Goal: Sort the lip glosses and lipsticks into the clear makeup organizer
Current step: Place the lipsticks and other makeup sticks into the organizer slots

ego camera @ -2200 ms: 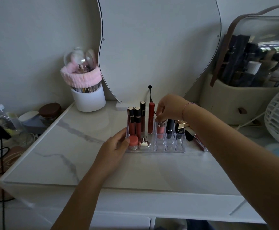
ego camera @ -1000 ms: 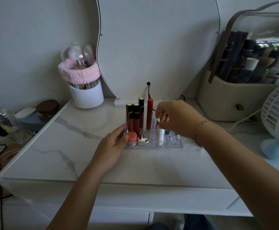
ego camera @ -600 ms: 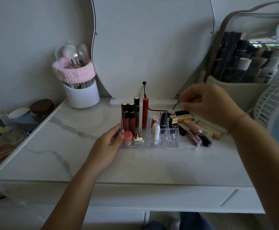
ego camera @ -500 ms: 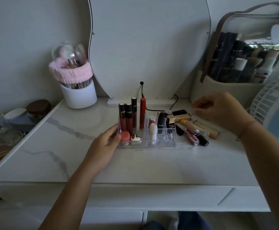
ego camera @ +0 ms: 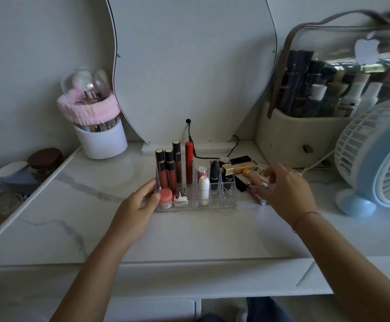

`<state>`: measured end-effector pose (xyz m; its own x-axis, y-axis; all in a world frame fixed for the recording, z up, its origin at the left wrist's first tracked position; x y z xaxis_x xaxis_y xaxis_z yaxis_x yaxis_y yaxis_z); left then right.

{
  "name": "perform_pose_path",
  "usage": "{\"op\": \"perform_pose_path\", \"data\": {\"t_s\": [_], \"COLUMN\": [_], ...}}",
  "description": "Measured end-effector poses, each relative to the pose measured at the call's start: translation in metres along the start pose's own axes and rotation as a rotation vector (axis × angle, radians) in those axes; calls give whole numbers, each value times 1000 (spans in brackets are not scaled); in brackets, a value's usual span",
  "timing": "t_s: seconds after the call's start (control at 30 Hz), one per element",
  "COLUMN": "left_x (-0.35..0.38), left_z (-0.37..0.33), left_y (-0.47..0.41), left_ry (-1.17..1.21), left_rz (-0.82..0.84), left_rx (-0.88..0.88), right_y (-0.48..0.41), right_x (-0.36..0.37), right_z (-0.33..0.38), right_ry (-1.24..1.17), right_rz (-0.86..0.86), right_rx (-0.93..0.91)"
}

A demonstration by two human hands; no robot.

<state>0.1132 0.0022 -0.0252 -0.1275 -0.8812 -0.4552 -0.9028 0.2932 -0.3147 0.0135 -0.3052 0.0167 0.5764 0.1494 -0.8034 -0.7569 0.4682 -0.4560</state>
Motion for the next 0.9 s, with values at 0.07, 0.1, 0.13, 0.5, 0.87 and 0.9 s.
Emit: {"op": "perform_pose_path", "data": {"t_s": [0.07, 0.1, 0.13, 0.5, 0.87, 0.9], "left_x": [0, 1, 1, 0, -1, -1], "left_z": [1, 1, 1, 0, -6, -5], "left_y": [0, 0, 0, -2, -1, -1], "left_ry": [3, 4, 5, -14, 0, 0], "left_rz": [1, 5, 9, 7, 20, 20], "left_rx": [-12, -9, -6, 0, 17, 18], "right_y": [-1, -1, -1, -40, -60, -59], "right_x": [4, 6, 7, -42, 31, 37], "right_z": [-3, -3, -2, 81, 162, 164], "right_ry": [16, 18, 16, -371, -88, -65], "right_rz": [1, -2, -9, 8, 479, 501], "right_rx": [18, 18, 11, -230, -448, -455]}}
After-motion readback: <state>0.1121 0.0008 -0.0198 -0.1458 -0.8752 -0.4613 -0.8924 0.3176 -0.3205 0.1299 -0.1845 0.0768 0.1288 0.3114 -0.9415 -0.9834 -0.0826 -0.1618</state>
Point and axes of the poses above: each hand's wrist, its own y-axis away from the middle knuckle, its own x-axis out of the palm, z = x × y, the point moved 10 cm from there along -y, towards the middle knuckle, and after that the axes turned 4 degrees about -z, right-handed, at the moved point
